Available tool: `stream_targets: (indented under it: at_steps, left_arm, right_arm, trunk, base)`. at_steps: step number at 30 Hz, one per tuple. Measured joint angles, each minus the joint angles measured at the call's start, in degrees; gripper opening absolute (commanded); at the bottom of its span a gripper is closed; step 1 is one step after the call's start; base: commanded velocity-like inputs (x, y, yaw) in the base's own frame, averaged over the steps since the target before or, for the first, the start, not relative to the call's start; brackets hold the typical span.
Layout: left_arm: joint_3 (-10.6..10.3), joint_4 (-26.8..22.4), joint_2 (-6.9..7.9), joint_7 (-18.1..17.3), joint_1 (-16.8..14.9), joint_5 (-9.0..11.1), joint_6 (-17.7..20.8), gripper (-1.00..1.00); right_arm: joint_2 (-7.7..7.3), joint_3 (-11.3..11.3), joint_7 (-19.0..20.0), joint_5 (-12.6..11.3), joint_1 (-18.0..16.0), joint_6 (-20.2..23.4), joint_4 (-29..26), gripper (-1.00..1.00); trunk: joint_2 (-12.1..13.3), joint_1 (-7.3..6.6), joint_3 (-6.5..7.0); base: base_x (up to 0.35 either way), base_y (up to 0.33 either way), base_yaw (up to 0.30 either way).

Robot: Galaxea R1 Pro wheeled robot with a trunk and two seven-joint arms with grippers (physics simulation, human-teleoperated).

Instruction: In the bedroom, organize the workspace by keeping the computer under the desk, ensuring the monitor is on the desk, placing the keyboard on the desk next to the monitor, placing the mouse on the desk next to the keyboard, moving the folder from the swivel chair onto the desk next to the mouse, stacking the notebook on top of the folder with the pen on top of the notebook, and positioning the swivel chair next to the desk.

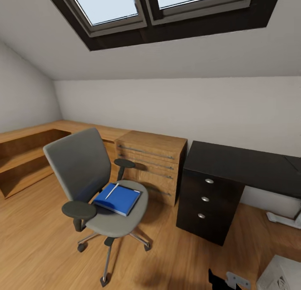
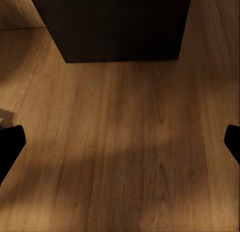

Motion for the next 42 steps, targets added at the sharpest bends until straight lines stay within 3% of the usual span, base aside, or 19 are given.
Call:
stream_targets:
  at_steps: [30,42]
  left_arm:
    - [0.1,0.0,0.03,0.1,0.0,0.0,0.1,1.0]
    - [0.2,0.0,0.06,0.2,0.0,0.0,0.1,1.0]
  right_arm:
    - [-0.22,-0.1,0.0,0.0,0.0,0.0,0.0,1.0]
    - [-0.19,0.0,0.0,0.0,0.0,0.0,0.0,1.0]
  trunk:
    - [12.0,-6.59,5.37]
    - [16.8,-9.23,6.77]
  base:
    - [0.0,0.0,-0.048]
    - [0.0,0.0,-0.095]
